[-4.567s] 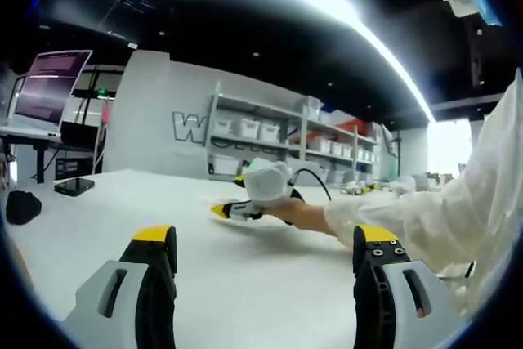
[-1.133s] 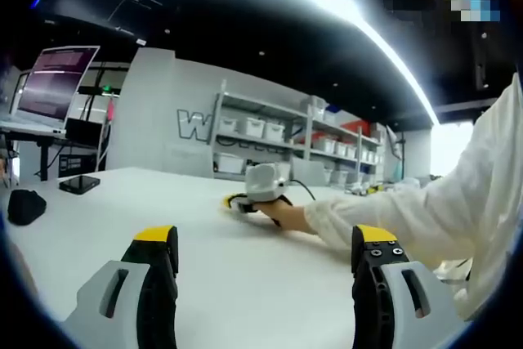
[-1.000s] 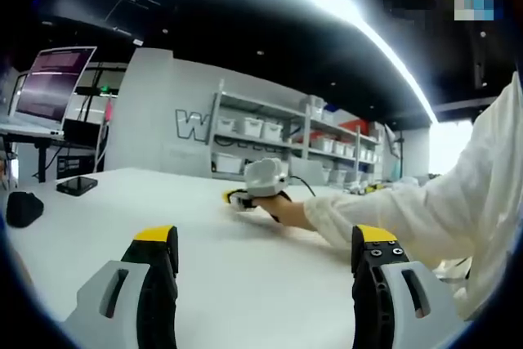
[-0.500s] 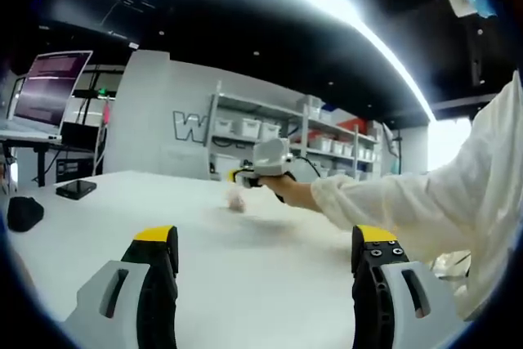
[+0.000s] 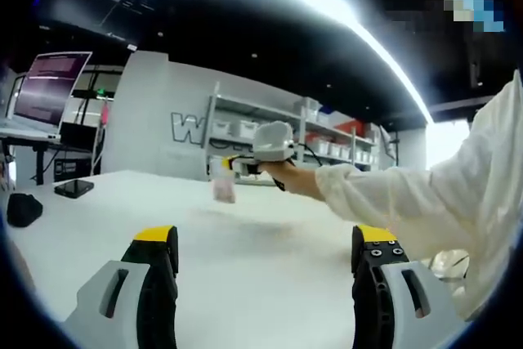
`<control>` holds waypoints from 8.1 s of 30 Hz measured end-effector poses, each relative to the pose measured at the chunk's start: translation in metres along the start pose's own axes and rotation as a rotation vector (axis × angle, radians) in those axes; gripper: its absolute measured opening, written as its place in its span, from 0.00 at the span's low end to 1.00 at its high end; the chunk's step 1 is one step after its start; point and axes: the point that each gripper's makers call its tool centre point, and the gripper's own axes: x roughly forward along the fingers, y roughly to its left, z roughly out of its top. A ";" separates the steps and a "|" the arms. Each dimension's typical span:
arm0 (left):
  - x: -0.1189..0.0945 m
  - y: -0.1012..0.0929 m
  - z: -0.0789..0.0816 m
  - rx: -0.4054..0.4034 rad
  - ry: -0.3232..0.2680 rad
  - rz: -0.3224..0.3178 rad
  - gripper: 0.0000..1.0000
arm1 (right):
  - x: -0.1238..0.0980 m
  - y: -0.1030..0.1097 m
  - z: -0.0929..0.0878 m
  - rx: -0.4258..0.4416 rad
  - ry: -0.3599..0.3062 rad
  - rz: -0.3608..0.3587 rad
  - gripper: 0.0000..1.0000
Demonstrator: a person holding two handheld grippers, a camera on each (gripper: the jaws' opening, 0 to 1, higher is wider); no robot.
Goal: Open the resealable bag by pulling the two sides of the seal apart until the entire bag opening is separated and visibly accessible.
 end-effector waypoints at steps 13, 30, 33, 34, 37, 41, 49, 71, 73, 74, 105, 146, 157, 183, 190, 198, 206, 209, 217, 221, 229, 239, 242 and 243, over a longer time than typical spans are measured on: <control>-0.002 -0.005 0.001 0.016 0.001 -0.002 0.85 | -0.017 0.002 0.002 -0.010 0.000 0.031 0.00; -0.007 -0.010 -0.001 0.028 0.007 -0.002 0.85 | -0.031 -0.007 -0.006 0.008 0.009 0.043 0.00; -0.007 -0.011 0.000 0.029 0.008 -0.005 0.85 | -0.033 -0.007 -0.002 0.007 0.004 0.047 0.00; -0.007 -0.011 0.000 0.033 0.007 -0.005 0.85 | -0.033 -0.007 -0.001 0.011 0.001 0.049 0.00; -0.006 -0.012 0.002 0.030 0.003 -0.010 0.85 | -0.036 -0.006 0.005 0.012 -0.012 0.055 0.00; -0.006 -0.011 0.004 0.032 0.001 -0.010 0.85 | -0.040 -0.002 0.011 0.022 -0.026 0.073 0.00; -0.006 -0.010 0.005 0.032 -0.003 -0.007 0.85 | -0.046 0.005 0.016 0.010 -0.040 0.102 0.00; -0.005 -0.012 0.002 0.033 0.003 -0.013 0.85 | -0.064 -0.004 0.010 0.053 -0.048 0.113 0.00; -0.005 -0.012 0.003 0.032 0.002 -0.013 0.85 | -0.066 -0.005 0.010 0.076 -0.050 0.117 0.00; -0.006 -0.012 0.002 0.033 0.003 -0.012 0.85 | -0.066 -0.005 0.010 0.083 -0.051 0.120 0.00; -0.007 -0.011 -0.003 0.024 0.010 -0.006 0.85 | -0.108 0.007 0.012 0.120 -0.078 0.192 0.00; -0.006 -0.011 -0.001 0.028 0.010 -0.012 0.85 | -0.167 0.023 0.020 0.091 -0.108 0.255 0.00; -0.006 -0.010 -0.002 0.027 0.010 -0.010 0.85 | -0.188 0.027 0.019 0.071 -0.108 0.272 0.00; -0.006 -0.008 -0.007 0.022 0.018 -0.007 0.85 | -0.225 0.035 0.007 0.069 -0.099 0.294 0.00; -0.006 -0.008 -0.010 0.017 0.024 -0.004 0.85 | -0.240 0.045 0.000 0.063 -0.086 0.314 0.00; -0.005 -0.009 -0.013 0.010 0.030 -0.007 0.85 | -0.251 0.056 -0.017 0.020 -0.049 0.324 0.00; -0.002 -0.009 -0.012 0.015 0.030 -0.013 0.85 | -0.259 0.067 -0.019 0.112 -0.064 0.360 0.00; -0.001 -0.008 -0.013 0.013 0.033 -0.013 0.85 | -0.269 0.086 -0.024 0.147 -0.062 0.401 0.00; 0.000 -0.010 -0.017 0.005 0.039 -0.021 0.85 | -0.288 0.120 -0.036 0.080 -0.010 0.468 0.00; 0.000 -0.010 -0.019 0.000 0.044 -0.021 0.85 | -0.292 0.128 -0.041 0.091 0.003 0.482 0.00; -0.002 -0.005 -0.021 -0.006 0.049 -0.012 0.84 | -0.306 0.143 -0.049 0.158 0.005 0.496 0.00; 0.001 -0.014 -0.027 -0.019 0.064 -0.044 0.80 | -0.315 0.147 -0.052 0.213 0.000 0.484 0.02; 0.002 -0.014 -0.027 -0.023 0.066 -0.046 0.80 | -0.317 0.148 -0.051 0.218 -0.008 0.481 0.02; 0.002 -0.013 -0.027 -0.022 0.065 -0.045 0.80 | -0.318 0.150 -0.050 0.218 -0.010 0.480 0.02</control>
